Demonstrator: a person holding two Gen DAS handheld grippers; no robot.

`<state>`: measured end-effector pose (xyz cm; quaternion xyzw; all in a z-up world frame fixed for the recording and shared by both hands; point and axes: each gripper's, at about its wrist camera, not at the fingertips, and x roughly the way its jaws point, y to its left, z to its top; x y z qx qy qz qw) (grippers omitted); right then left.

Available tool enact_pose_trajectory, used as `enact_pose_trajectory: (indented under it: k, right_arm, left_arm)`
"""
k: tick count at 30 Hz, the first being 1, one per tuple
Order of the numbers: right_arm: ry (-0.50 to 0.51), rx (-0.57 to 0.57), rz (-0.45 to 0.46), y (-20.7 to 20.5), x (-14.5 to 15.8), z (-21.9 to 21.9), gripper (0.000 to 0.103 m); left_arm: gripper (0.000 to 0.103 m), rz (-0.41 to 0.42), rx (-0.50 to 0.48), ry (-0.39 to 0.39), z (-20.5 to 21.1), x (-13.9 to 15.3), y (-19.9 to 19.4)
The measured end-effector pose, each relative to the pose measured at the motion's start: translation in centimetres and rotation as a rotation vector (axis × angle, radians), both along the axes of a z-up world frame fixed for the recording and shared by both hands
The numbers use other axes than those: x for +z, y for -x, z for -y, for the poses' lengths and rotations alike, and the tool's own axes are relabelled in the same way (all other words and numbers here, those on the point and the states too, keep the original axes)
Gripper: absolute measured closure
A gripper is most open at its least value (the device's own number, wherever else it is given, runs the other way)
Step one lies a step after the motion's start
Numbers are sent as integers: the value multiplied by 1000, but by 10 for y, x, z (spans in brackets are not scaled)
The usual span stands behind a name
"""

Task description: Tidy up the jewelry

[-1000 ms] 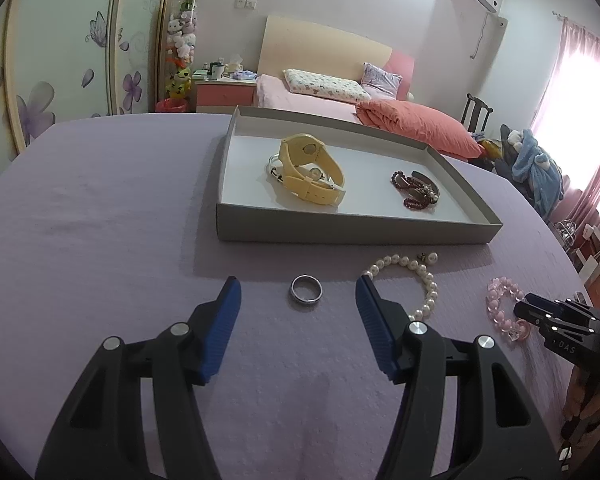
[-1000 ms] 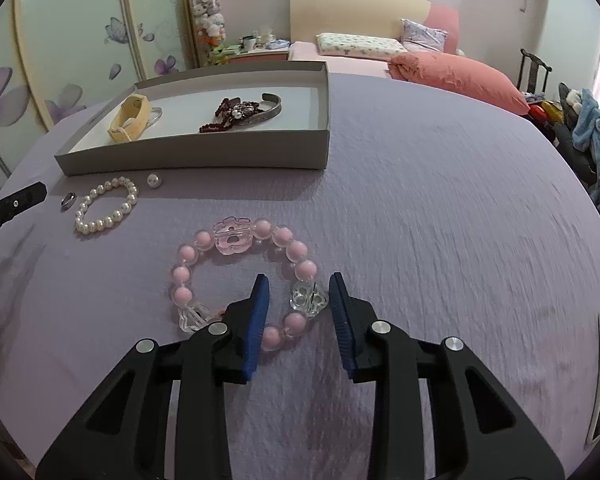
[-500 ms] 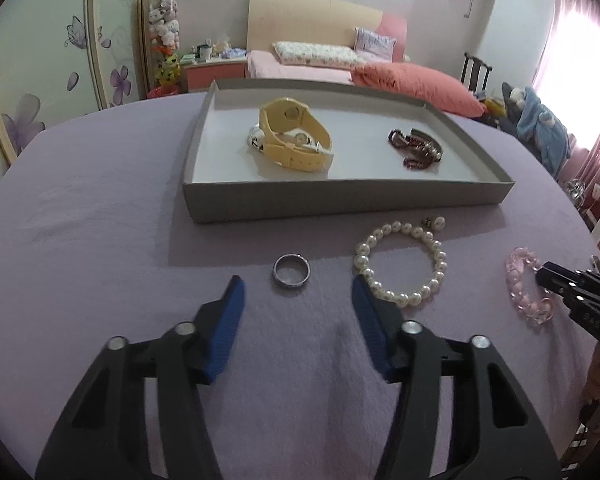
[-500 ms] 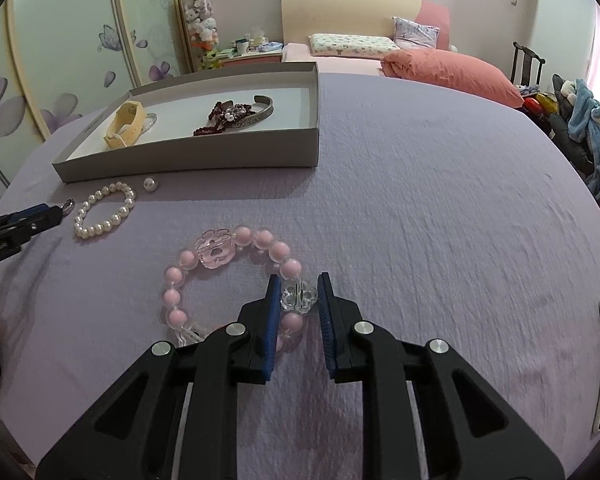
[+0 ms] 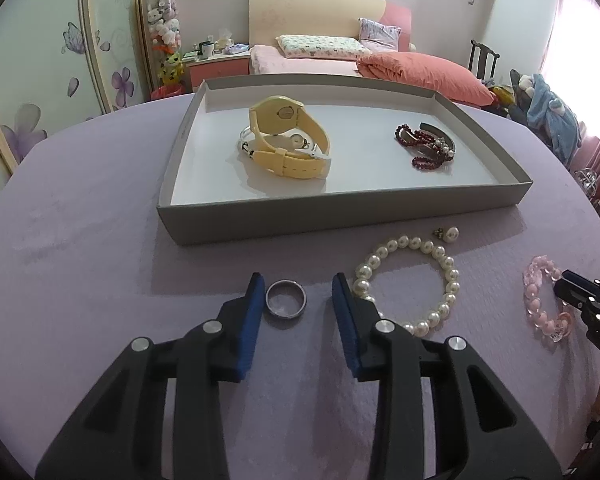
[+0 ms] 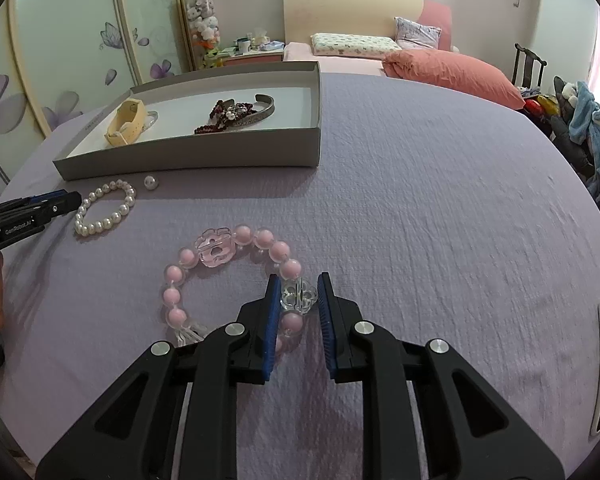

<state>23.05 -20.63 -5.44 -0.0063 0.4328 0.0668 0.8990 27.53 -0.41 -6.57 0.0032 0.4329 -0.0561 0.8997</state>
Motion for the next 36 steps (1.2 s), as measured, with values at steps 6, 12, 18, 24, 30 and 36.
enact_pose_trajectory:
  k: [6,12,18,24,30,36]
  right_arm:
    - [1,-2,-2,3,0,-1,82]
    - [-17,-3,5,3,1,1,83]
    - [-68,10,99,9,23,3,83]
    - [-130,53,223,14,55,-2,83]
    - [-147,85,295,14,75,-11,83]
    - [-165,104,339,13,88,-16,83]
  left_arm:
    - [81,0,10,-6,-1,0,-1]
    - [81,22,23,23,-9,5,6]
    - [81,95,57,58,-29,23,25]
    - [81,194,93,98,-48,52,48]
    - [81,273,100,116,-53,74,66]
    - [81,315,98,130,-53,86,75]
